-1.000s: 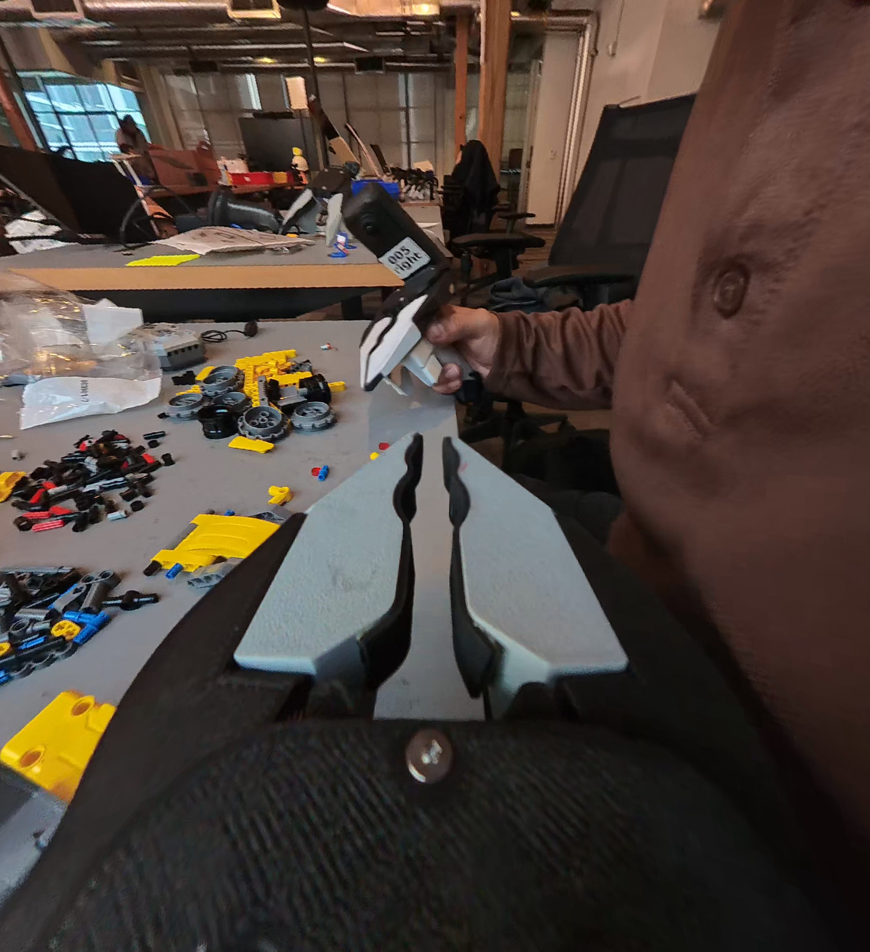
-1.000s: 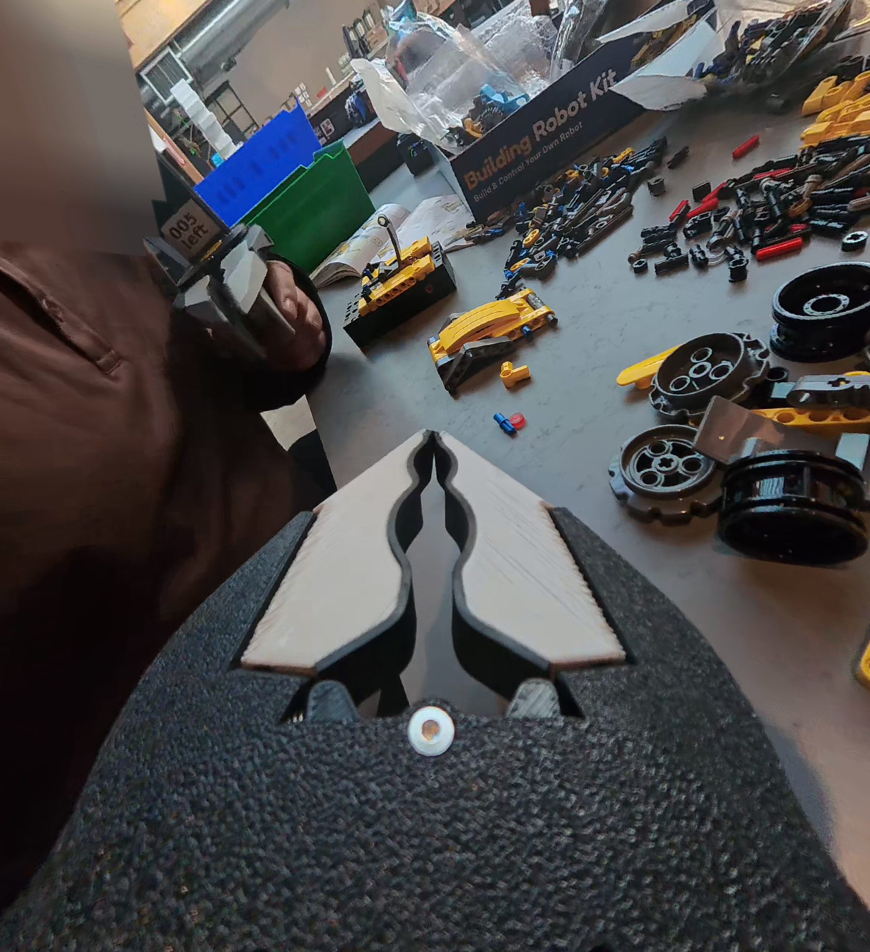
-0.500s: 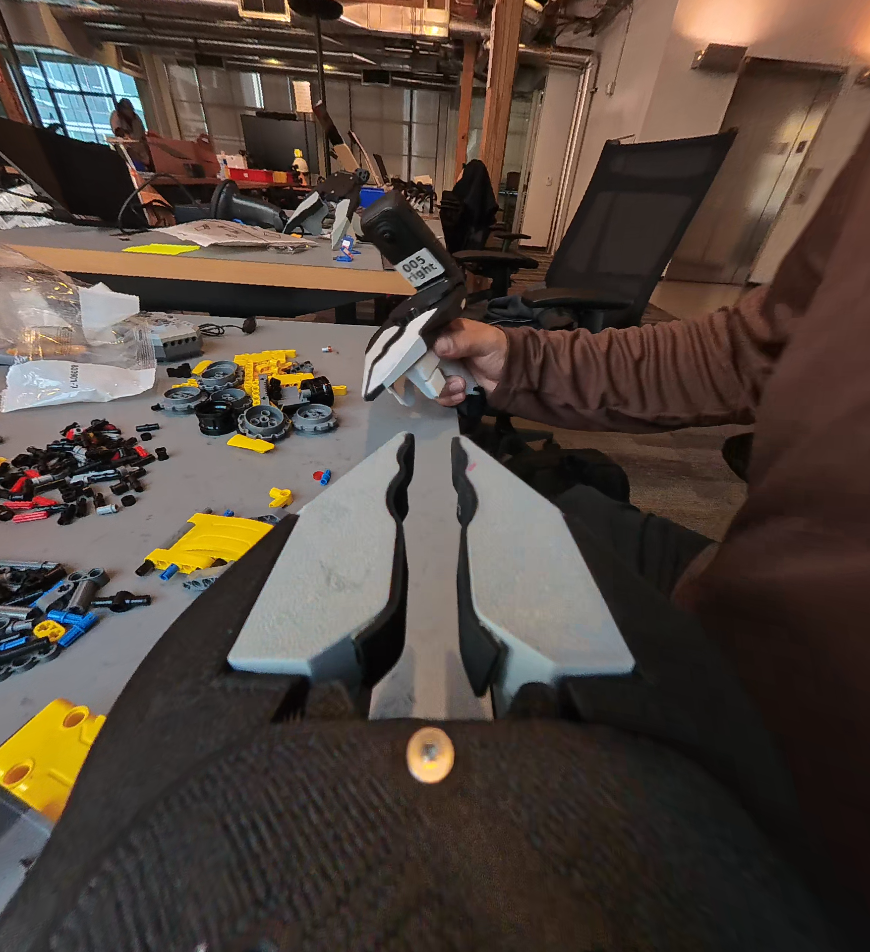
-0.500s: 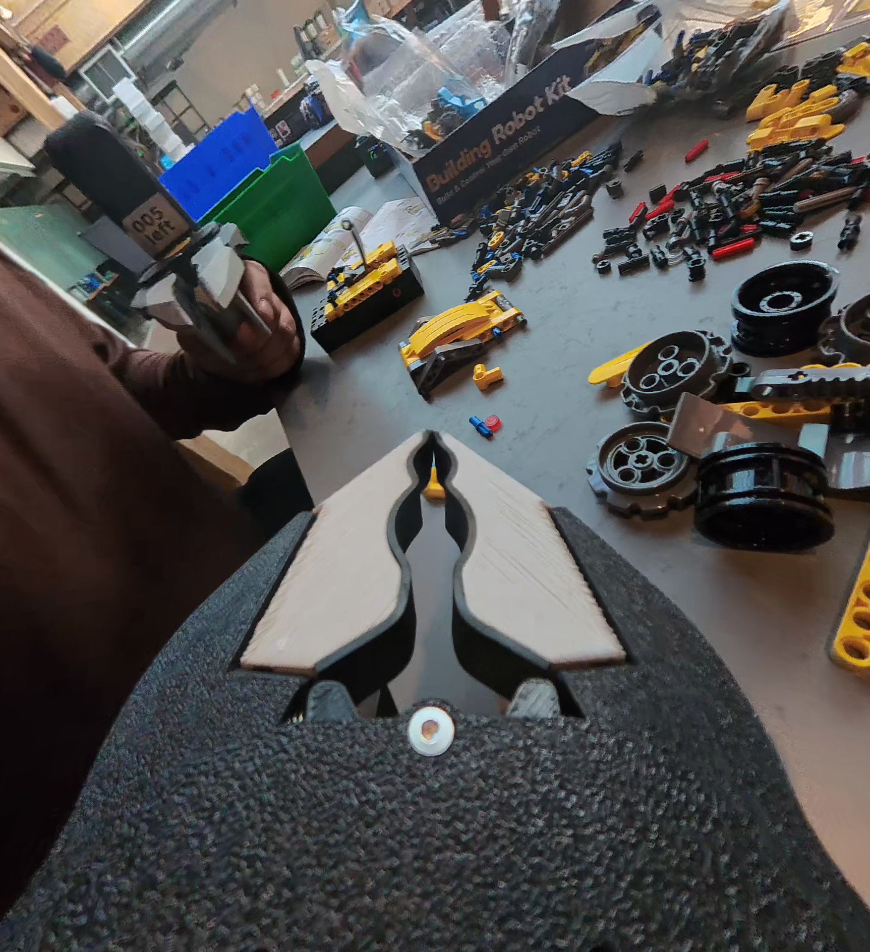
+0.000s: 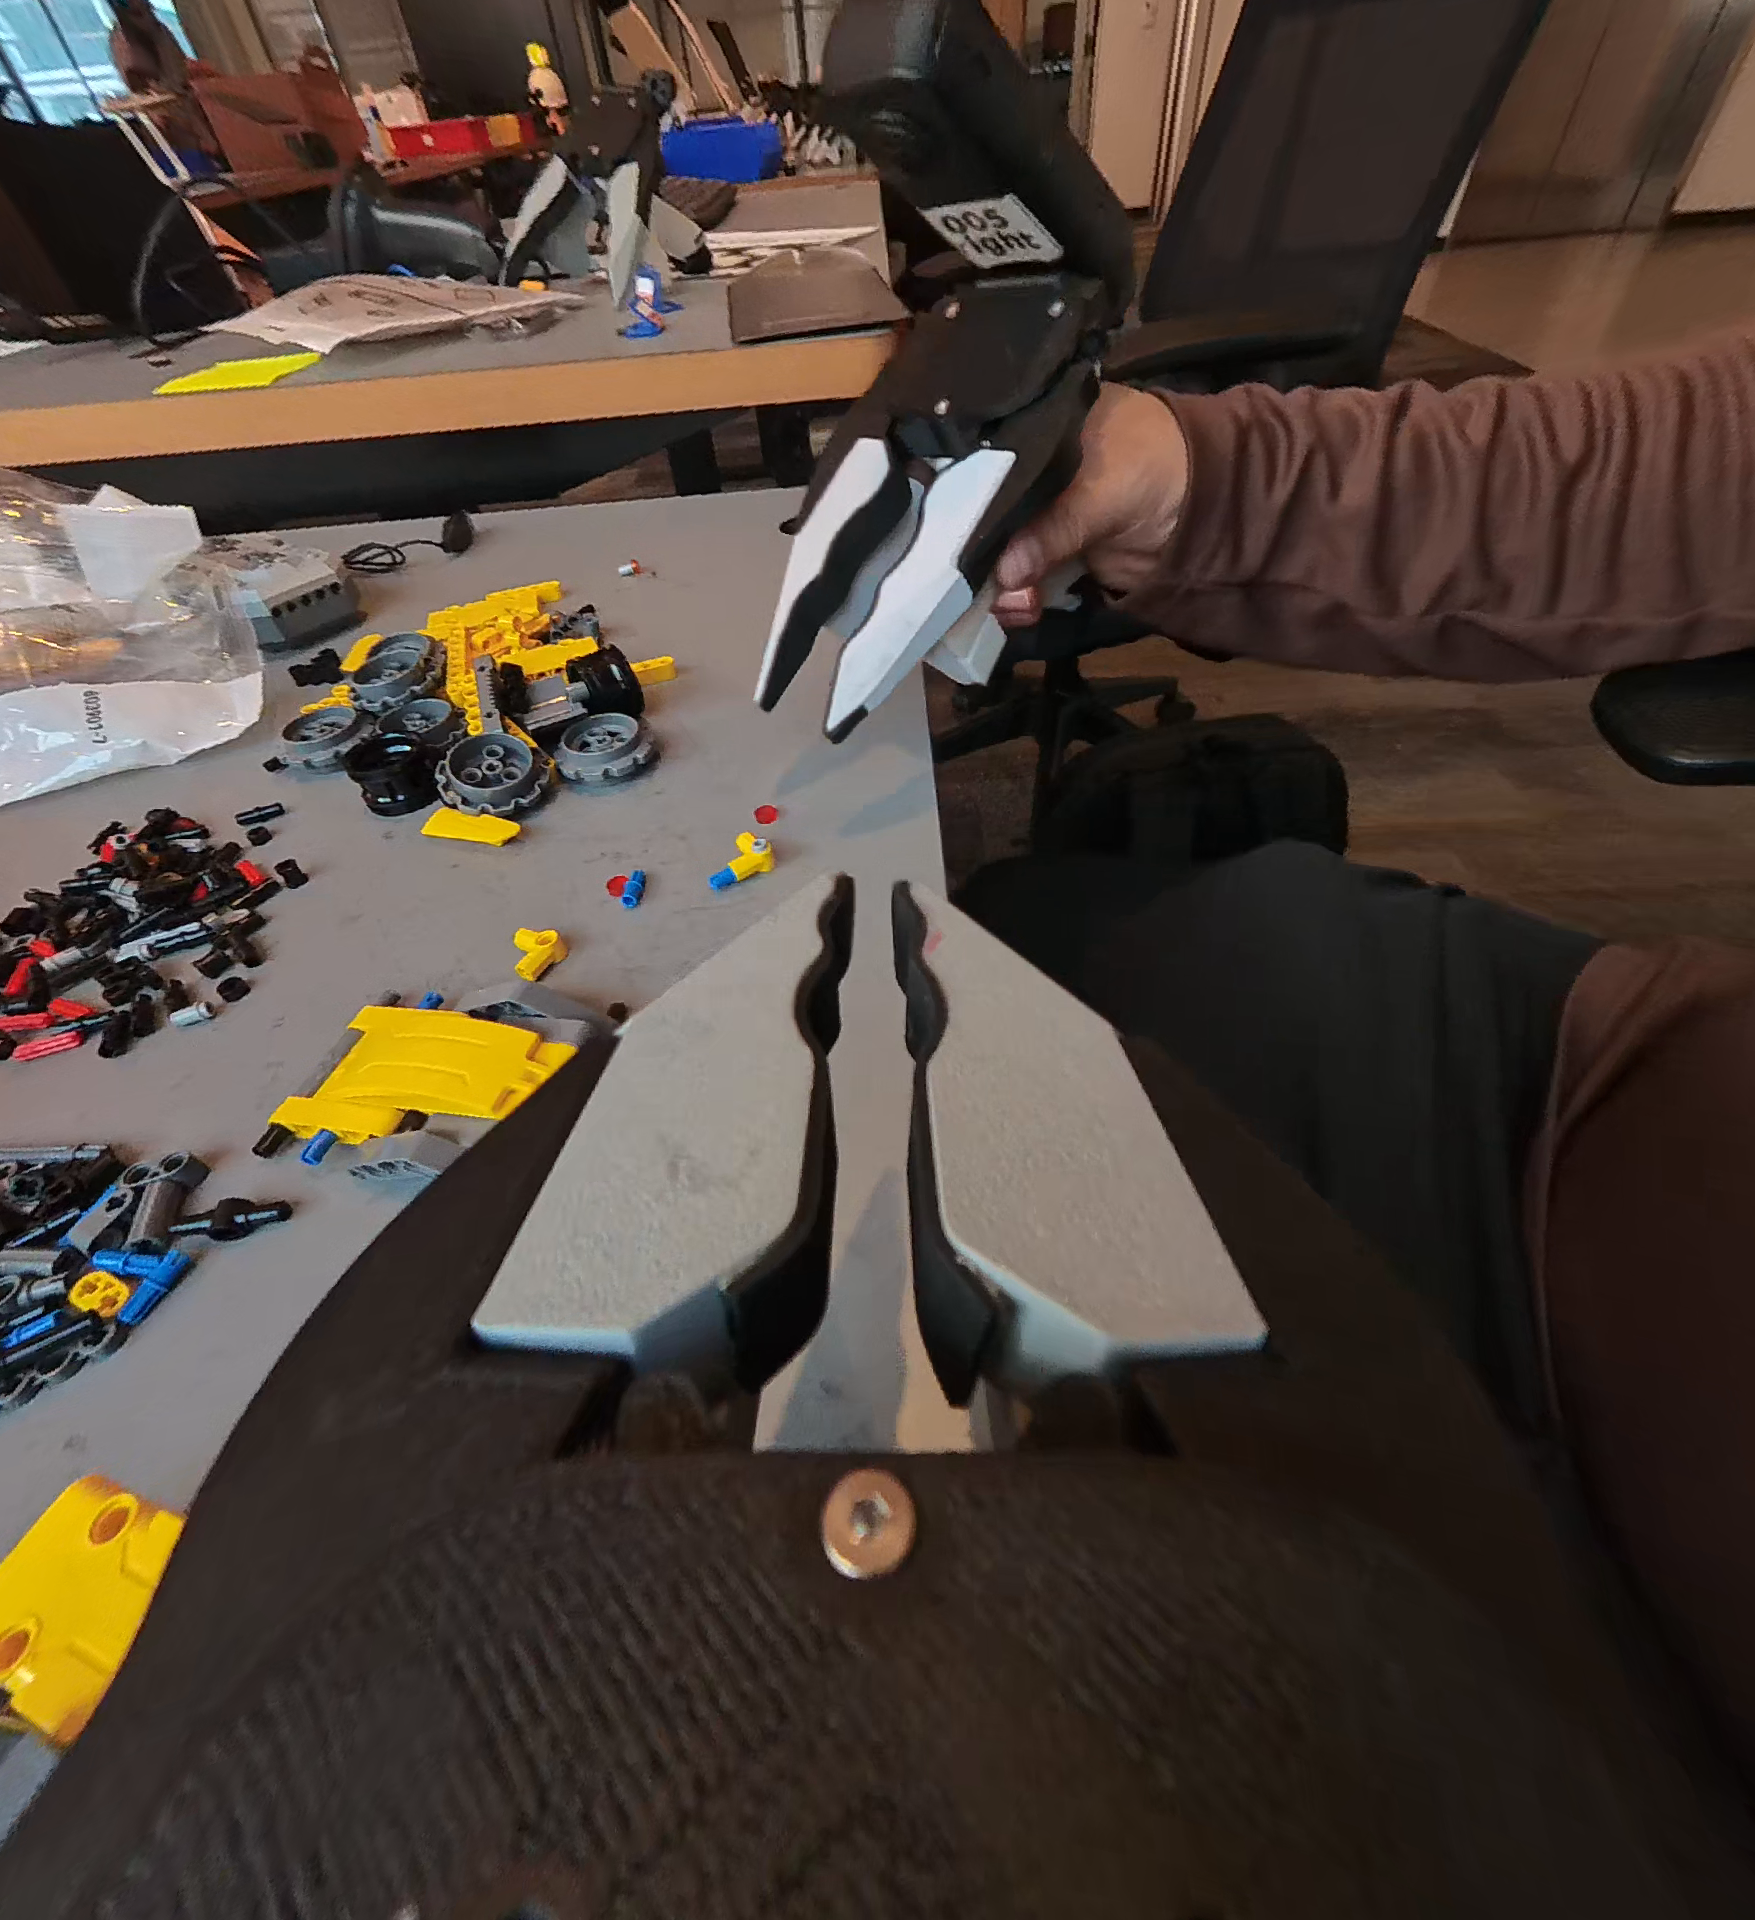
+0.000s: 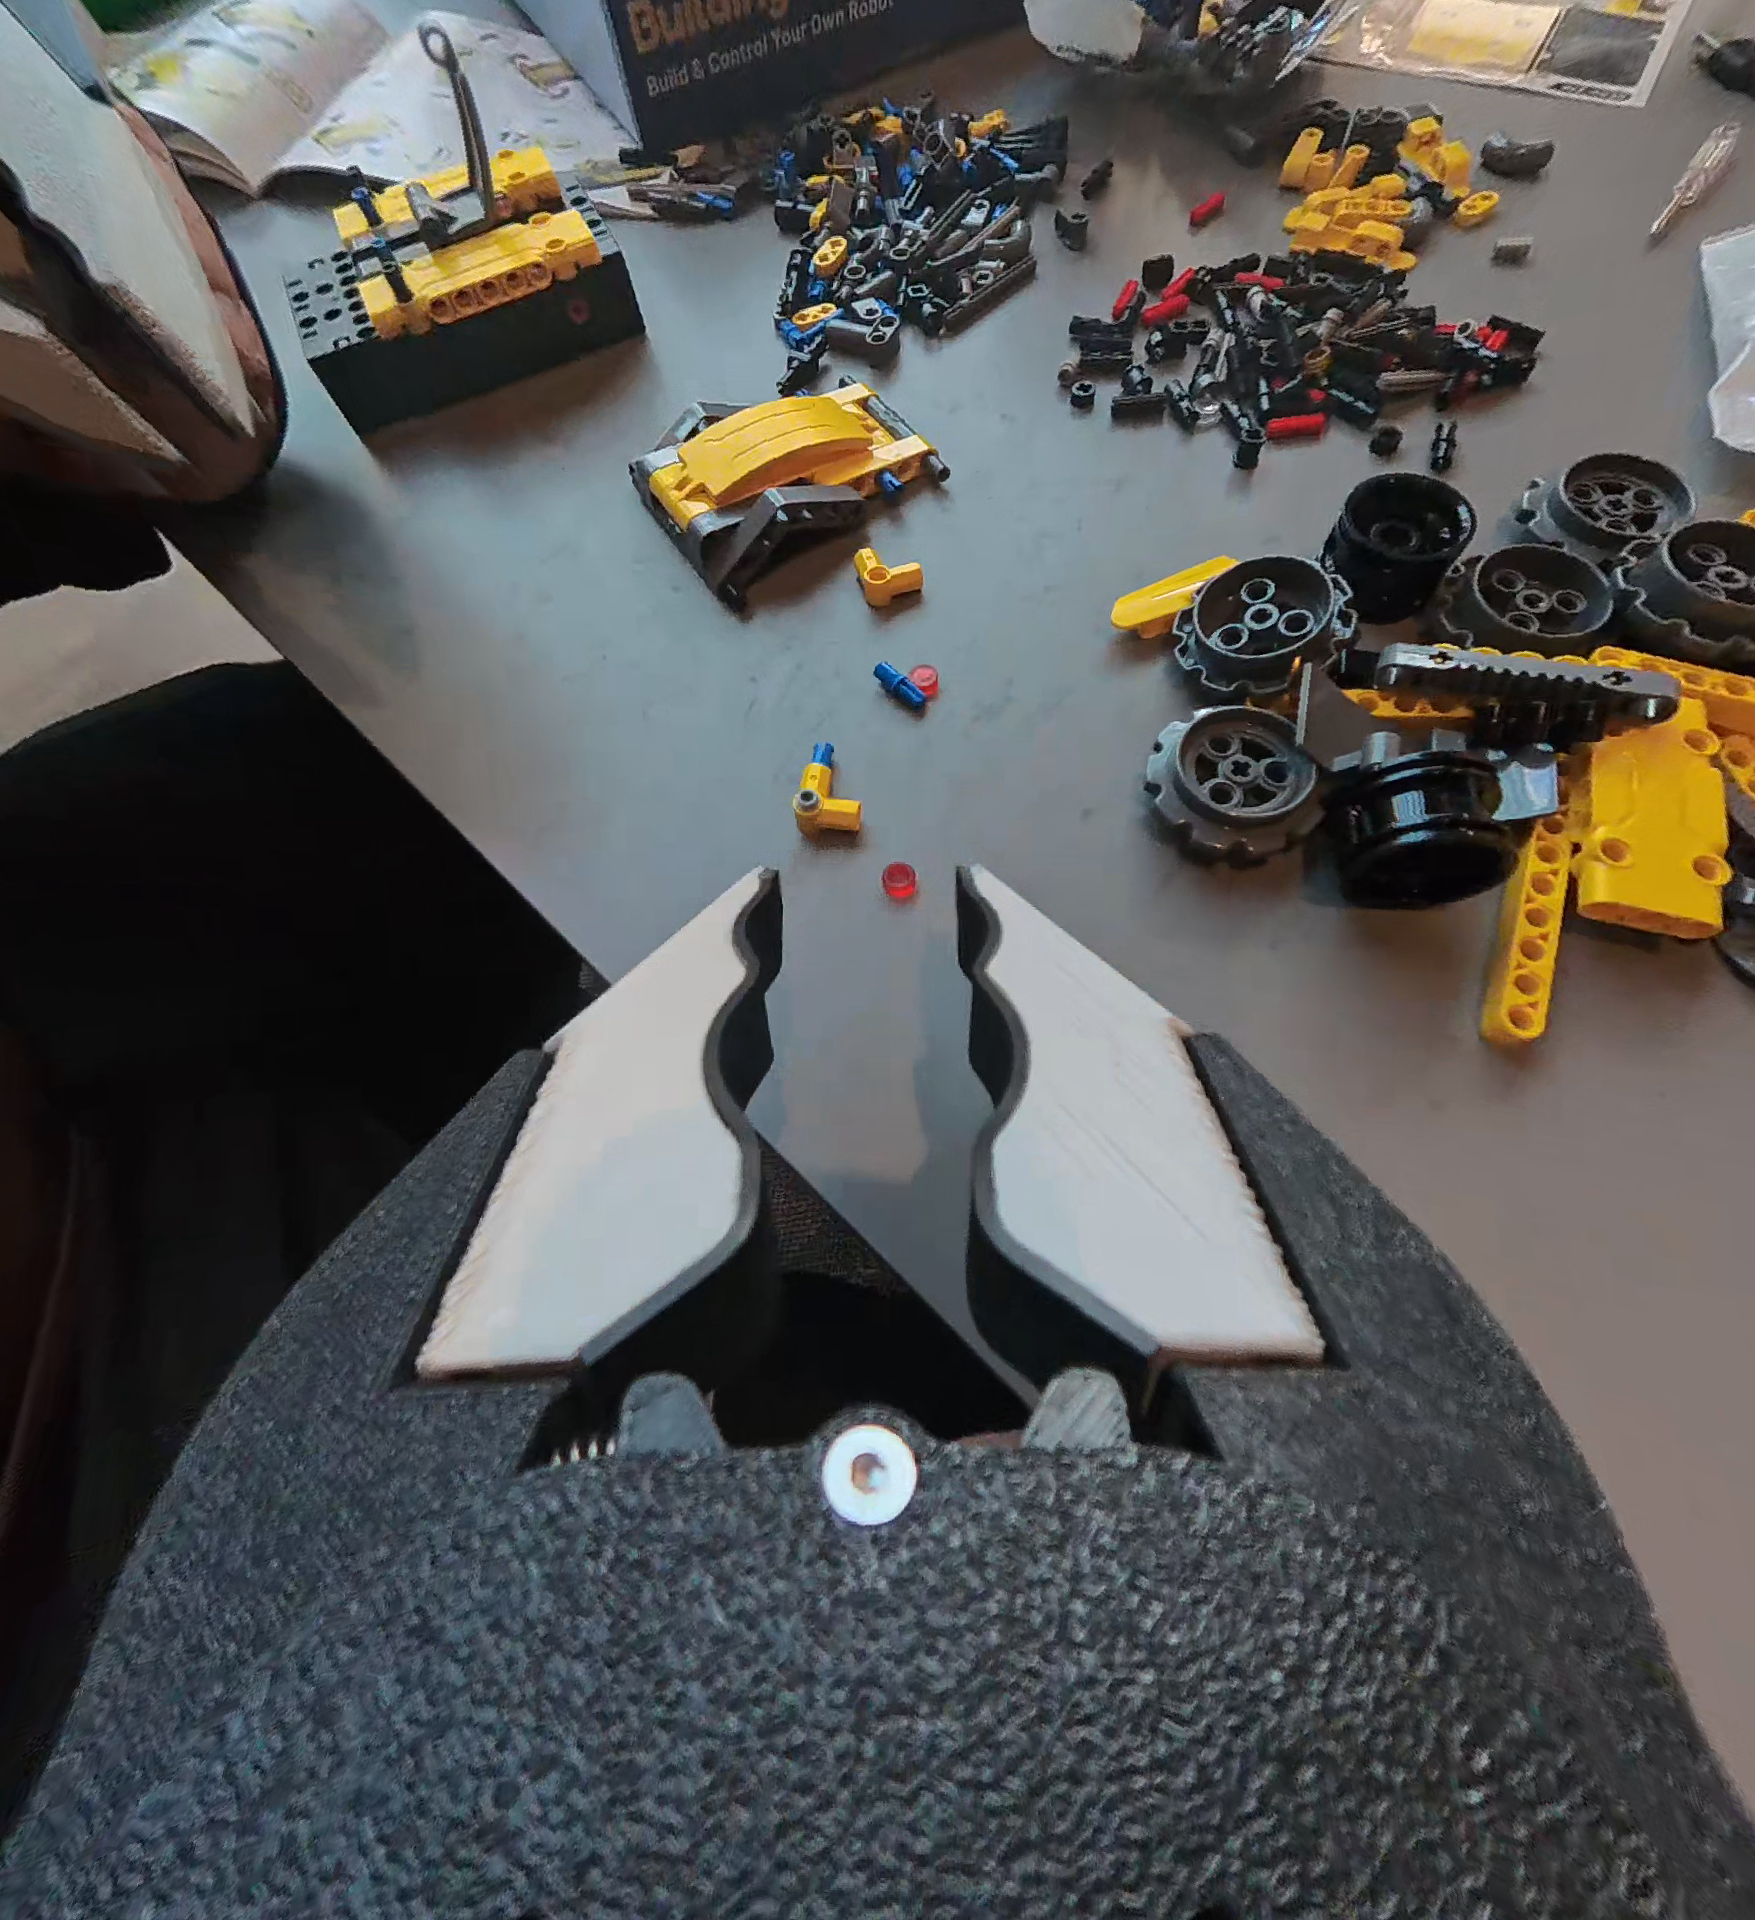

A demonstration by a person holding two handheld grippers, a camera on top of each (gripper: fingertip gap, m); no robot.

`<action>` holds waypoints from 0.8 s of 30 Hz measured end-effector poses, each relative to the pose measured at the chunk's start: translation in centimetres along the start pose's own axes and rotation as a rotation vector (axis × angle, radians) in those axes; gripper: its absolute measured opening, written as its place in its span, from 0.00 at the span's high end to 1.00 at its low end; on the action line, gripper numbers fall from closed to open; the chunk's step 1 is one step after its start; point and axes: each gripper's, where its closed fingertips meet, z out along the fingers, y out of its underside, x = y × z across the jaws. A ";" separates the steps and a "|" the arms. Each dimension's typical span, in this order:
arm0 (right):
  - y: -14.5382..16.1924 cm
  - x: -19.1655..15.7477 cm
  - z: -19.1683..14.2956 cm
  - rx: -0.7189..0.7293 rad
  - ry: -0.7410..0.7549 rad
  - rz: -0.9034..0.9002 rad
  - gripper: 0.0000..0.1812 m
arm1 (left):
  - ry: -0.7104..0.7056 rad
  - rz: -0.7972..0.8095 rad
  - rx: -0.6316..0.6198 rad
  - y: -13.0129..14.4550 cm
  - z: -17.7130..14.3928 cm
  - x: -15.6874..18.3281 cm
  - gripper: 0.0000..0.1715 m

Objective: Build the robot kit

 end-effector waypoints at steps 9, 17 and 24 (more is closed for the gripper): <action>1.0 0.8 -0.5 0.019 -0.044 -0.022 0.80 | 0.040 0.017 -0.061 0.8 0.7 0.7 0.99; -0.6 2.1 0.1 0.067 -0.137 -0.059 0.85 | 0.041 0.005 -0.125 1.6 1.3 0.6 1.00; 0.0 2.2 1.3 -0.009 -0.176 -0.072 0.83 | 0.064 0.016 -0.181 2.3 1.8 1.0 1.00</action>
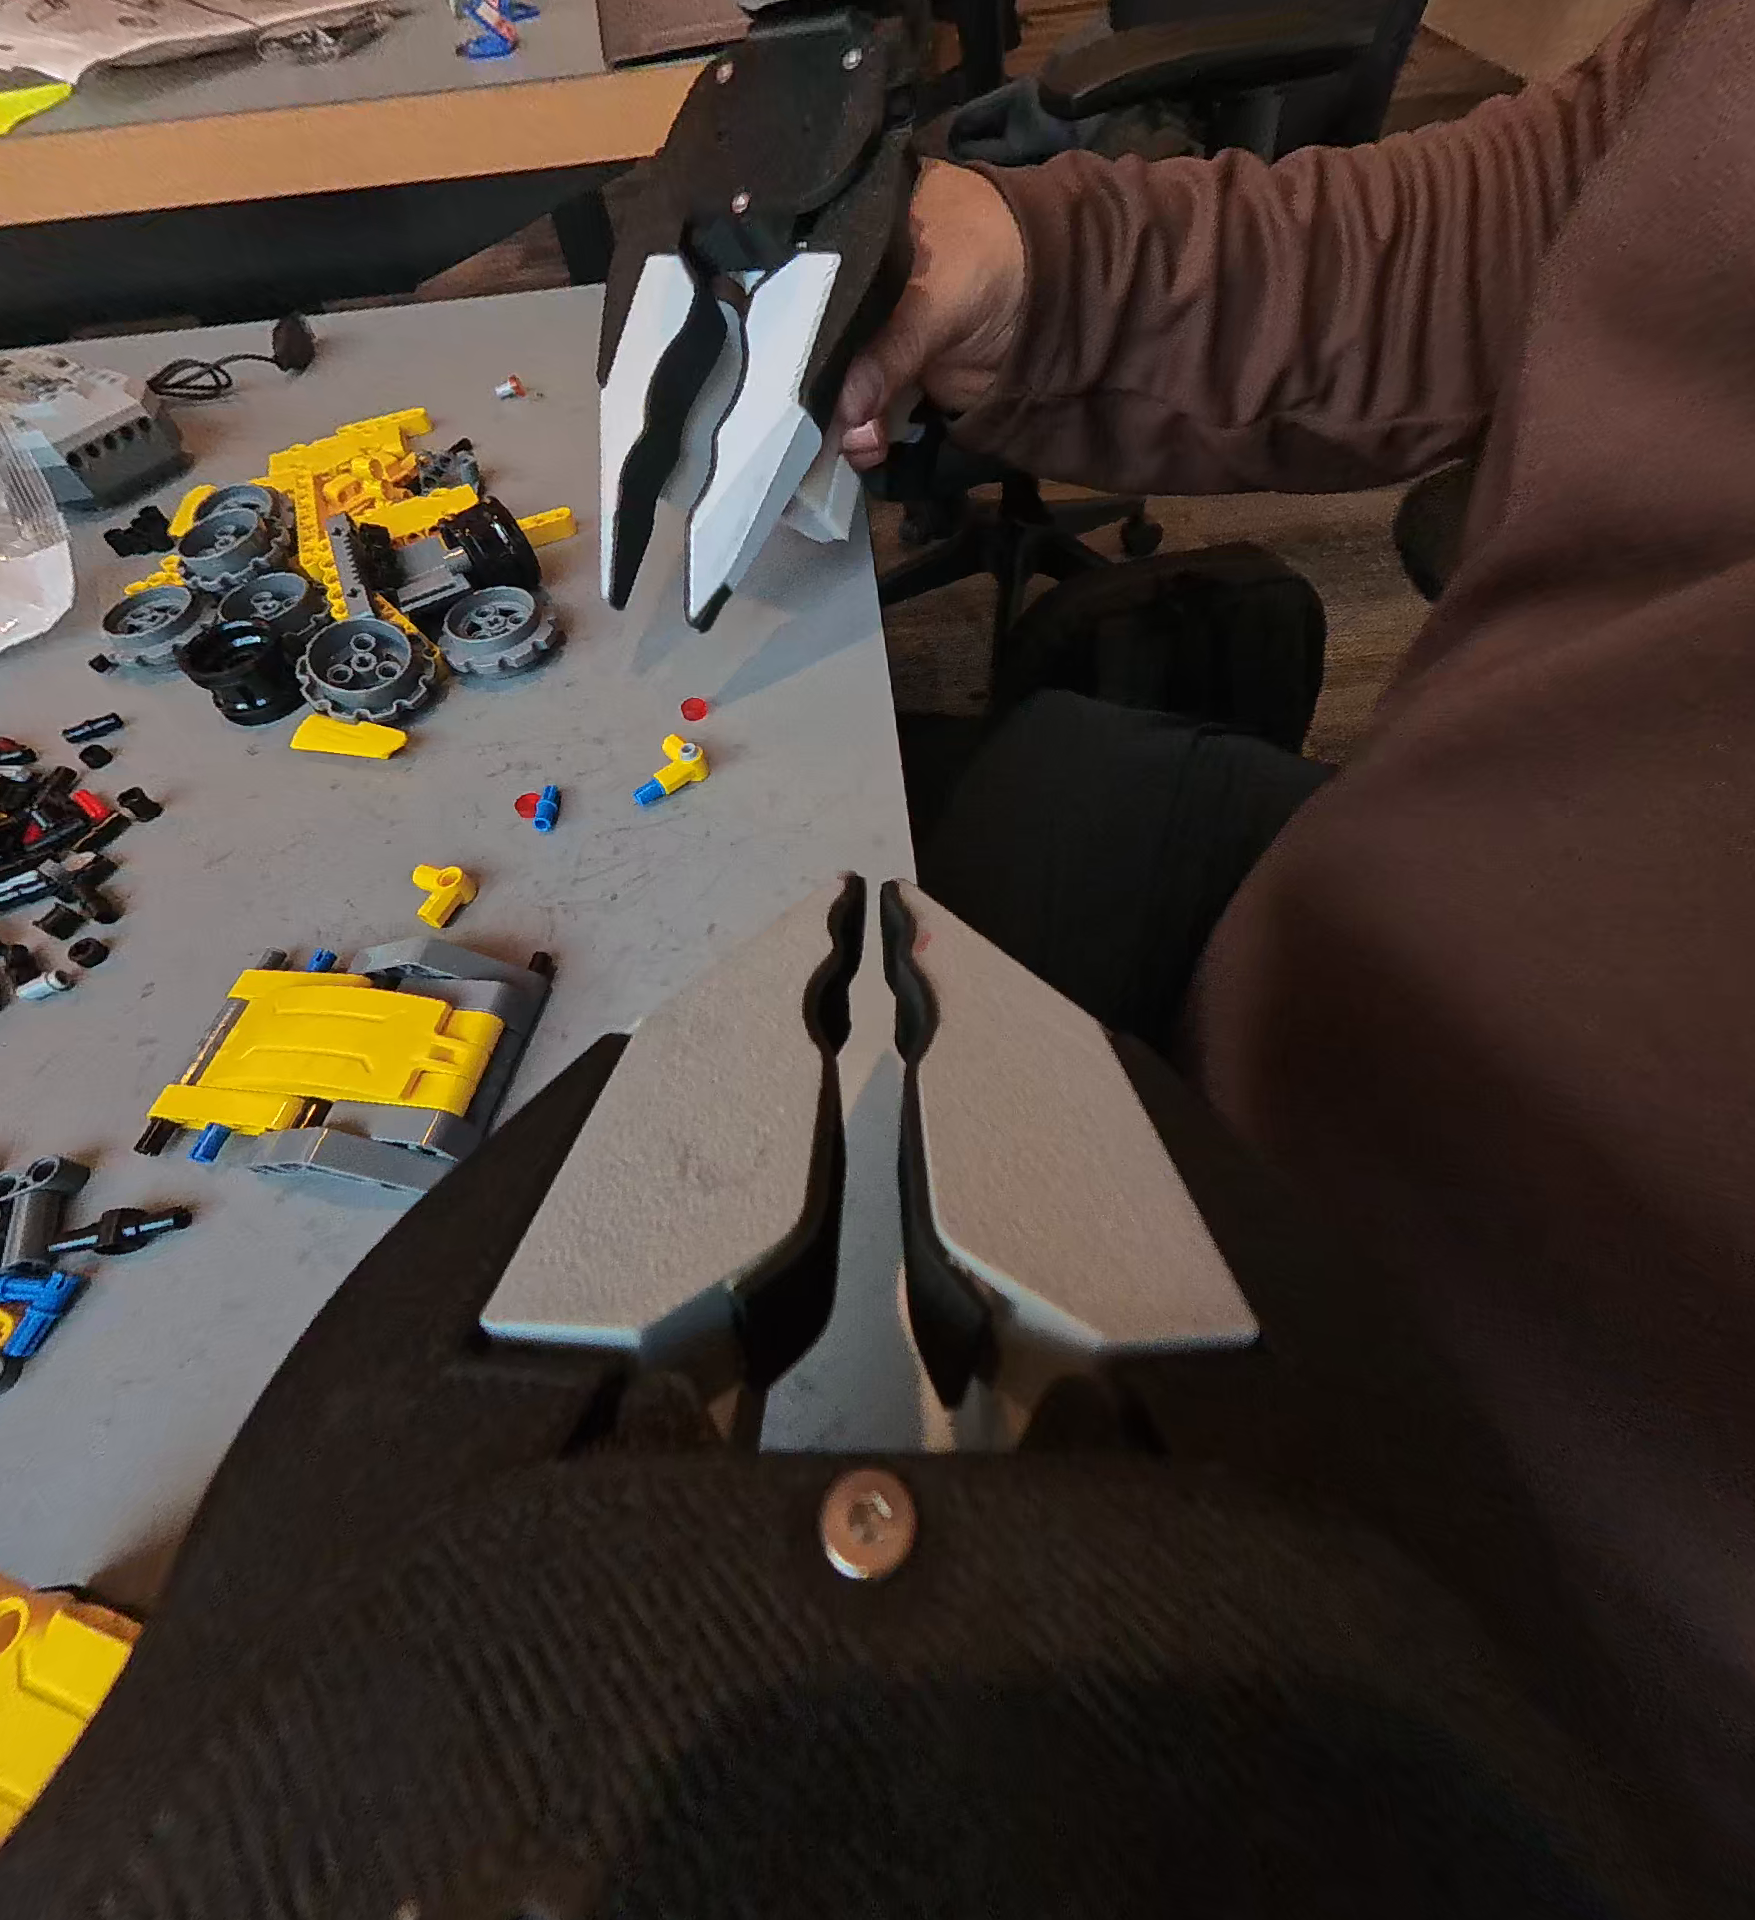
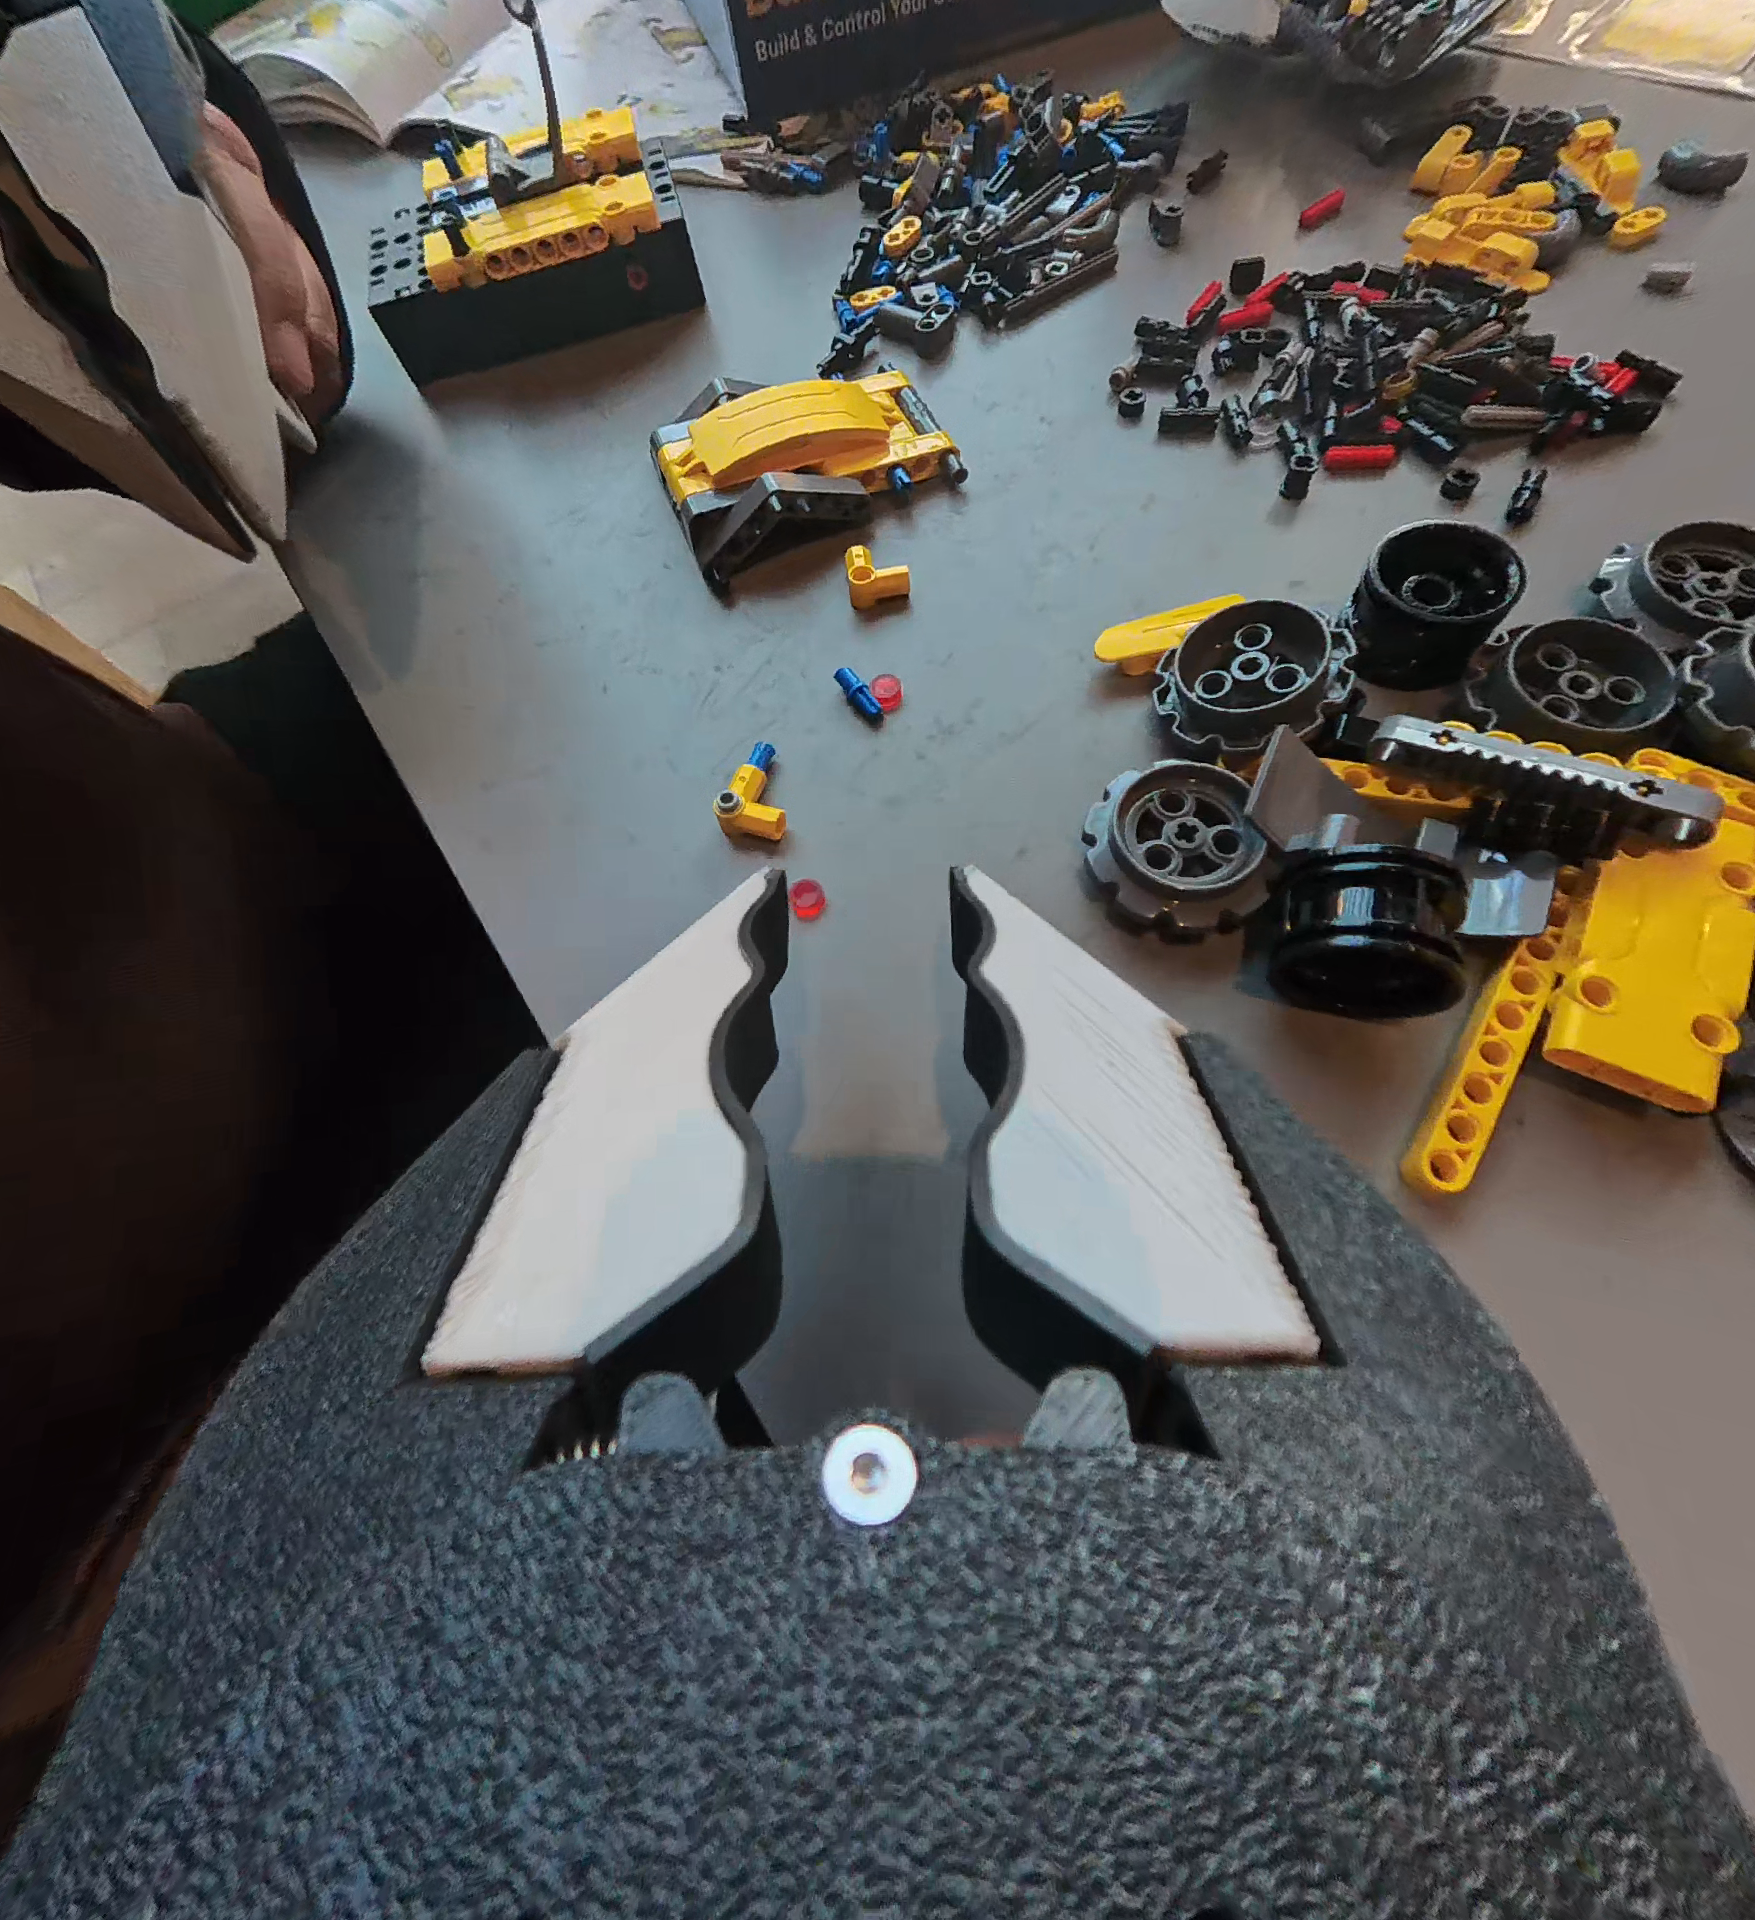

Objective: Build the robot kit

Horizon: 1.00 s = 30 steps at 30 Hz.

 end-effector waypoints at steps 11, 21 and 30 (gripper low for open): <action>0.0 -0.5 -0.1 -0.031 -0.021 0.009 0.83 | 0.062 -0.004 -0.044 0.5 0.5 0.7 1.00; 0.6 -1.4 -0.1 -0.124 -0.033 -0.004 0.88 | -0.178 -0.097 -0.234 1.7 4.3 -2.8 0.99; 0.6 -1.0 1.1 -0.181 -0.062 -0.030 0.94 | -0.098 -0.105 -0.346 1.4 6.4 -5.2 0.99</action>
